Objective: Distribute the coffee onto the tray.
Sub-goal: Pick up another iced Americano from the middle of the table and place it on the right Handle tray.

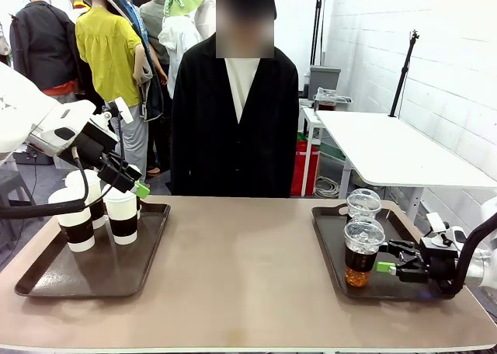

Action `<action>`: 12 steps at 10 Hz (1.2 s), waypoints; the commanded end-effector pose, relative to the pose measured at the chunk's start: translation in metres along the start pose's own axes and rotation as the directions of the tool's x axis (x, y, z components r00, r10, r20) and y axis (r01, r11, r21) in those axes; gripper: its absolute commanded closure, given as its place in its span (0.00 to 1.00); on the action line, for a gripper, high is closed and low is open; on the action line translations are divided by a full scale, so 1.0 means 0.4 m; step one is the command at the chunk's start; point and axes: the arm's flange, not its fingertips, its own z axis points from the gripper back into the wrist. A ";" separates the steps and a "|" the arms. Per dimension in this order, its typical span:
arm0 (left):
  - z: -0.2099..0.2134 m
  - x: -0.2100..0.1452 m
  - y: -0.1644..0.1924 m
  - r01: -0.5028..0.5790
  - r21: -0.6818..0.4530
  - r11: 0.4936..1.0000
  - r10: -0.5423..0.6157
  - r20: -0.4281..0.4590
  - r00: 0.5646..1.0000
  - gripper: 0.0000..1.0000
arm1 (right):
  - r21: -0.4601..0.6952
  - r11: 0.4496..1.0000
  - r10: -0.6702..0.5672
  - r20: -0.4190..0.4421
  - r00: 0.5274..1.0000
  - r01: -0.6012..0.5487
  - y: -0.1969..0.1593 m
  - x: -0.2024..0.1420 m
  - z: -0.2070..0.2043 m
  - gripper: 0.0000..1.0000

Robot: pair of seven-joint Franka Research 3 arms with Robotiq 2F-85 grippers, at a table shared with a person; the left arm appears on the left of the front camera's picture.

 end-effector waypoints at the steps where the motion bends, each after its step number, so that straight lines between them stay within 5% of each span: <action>1: -0.003 -0.006 0.006 0.014 -0.017 1.000 -0.013 0.023 1.000 0.00 | 0.008 1.000 0.000 0.006 1.000 0.000 -0.001 -0.002 -0.004 0.00; 12: -0.003 -0.006 0.006 0.014 -0.017 1.000 -0.013 0.023 1.000 0.00 | 0.008 1.000 0.000 0.006 1.000 0.000 -0.001 -0.002 -0.004 0.00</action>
